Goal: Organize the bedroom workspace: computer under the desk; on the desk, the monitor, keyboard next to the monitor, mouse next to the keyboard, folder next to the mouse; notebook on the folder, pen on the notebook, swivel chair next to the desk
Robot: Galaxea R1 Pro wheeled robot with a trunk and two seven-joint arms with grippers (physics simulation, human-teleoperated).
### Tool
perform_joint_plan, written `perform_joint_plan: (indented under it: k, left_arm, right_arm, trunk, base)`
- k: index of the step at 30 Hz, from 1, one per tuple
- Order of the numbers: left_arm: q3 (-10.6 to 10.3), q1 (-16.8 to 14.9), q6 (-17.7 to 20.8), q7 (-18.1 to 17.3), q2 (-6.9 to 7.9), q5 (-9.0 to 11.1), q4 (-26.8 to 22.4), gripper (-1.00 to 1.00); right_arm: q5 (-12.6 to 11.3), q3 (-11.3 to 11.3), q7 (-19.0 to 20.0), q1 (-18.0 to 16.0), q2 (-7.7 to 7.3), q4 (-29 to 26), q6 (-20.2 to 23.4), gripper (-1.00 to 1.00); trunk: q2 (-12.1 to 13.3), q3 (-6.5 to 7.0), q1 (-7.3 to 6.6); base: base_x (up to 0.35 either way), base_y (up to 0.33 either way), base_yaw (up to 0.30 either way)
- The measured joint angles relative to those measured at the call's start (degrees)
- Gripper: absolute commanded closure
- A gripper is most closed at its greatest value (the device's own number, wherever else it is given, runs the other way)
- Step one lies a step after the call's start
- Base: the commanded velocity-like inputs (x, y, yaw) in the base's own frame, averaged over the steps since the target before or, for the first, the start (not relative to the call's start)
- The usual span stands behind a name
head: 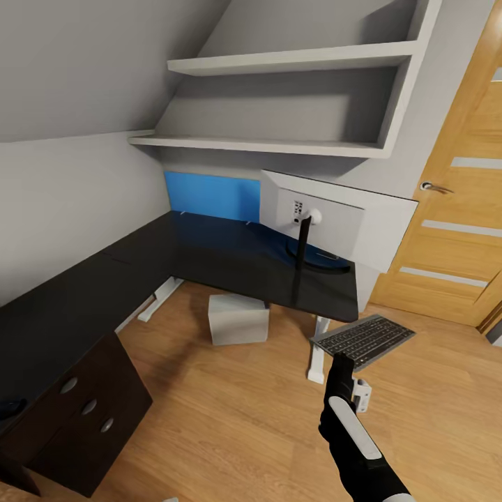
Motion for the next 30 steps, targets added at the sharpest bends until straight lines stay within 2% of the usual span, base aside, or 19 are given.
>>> perform_joint_plan:
  k: [5,8,10,11,12,14,22,24,25,27,30]
  left_arm:
    - [-0.2,0.0,0.0,0.0,0.00,0.0,0.0,-1.00]
    - [-0.2,0.0,0.0,0.0,0.00,0.0,0.0,-1.00]
    - [-0.3,0.0,0.1,0.0,0.00,0.0,0.1,-1.00]
    - [-0.3,0.0,0.1,0.0,0.00,0.0,0.0,-1.00]
    - [-0.2,0.0,0.1,0.0,0.00,0.0,0.0,-1.00]
    - [-0.2,0.0,0.1,0.0,0.00,0.0,0.1,-1.00]
    - [-0.6,0.0,0.1,-0.1,-0.05,0.0,0.1,-1.00]
    - [-2.0,0.0,0.1,0.0,-0.03,0.0,0.1,-1.00]
    - [-7.0,0.0,0.0,0.0,-0.01,0.1,0.0,-1.00]
    - [-8.7,0.0,0.0,0.1,-0.01,0.2,0.0,-1.00]
    - [-9.5,0.0,0.0,0.2,-0.01,0.4,0.0,-1.00]
  right_arm:
    - [0.1,0.0,0.4,0.0,-0.15,-0.1,0.0,1.00]
    - [0.6,-0.2,2.3,0.0,-0.14,-0.1,-0.1,1.00]
    - [0.6,-1.6,5.1,0.0,-0.11,-0.1,-0.1,1.00]
    - [0.6,-4.9,9.3,0.0,0.07,0.1,-0.1,1.00]
    - [0.9,-5.7,10.0,0.0,0.09,0.0,-0.2,1.00]
    - [-0.1,-6.5,10.6,0.0,0.06,0.1,-0.1,1.00]
    - [0.4,-7.0,10.9,0.0,0.00,0.2,-1.1,1.00]
    - [0.4,-7.0,10.9,0.0,-0.01,0.3,-3.2,1.00]
    - [0.4,-6.6,10.9,0.0,-0.02,0.3,-5.6,1.00]
    - [0.5,-6.5,11.0,0.0,-0.01,0.3,-5.9,1.00]
    - [0.4,-6.4,11.0,0.0,-0.01,0.3,-5.9,1.00]
  trunk:
    - [0.0,0.00,0.00]
    - [0.0,0.00,0.00]
    - [0.0,0.00,0.01]
    - [0.0,0.00,0.02]
    - [0.0,0.00,0.03]
    - [0.0,0.00,0.03]
    - [0.0,0.00,0.03]
    - [0.0,0.00,0.03]
    - [0.0,0.00,0.03]
    - [0.0,0.00,0.03]
    - [-0.8,-0.35,0.46]
  base:
    - [0.315,-0.024,-0.001]
    - [0.287,-0.160,0.000]
    - [0.144,-0.122,0.000]
    - [0.040,-0.037,0.000]
    - [0.026,-0.024,0.000]
    - [0.010,-0.009,0.000]
    - [0.000,0.000,0.000]
    - [0.000,0.000,0.000]
    - [0.000,0.000,0.000]
    - [0.000,0.000,0.000]
    - [0.000,0.000,0.000]
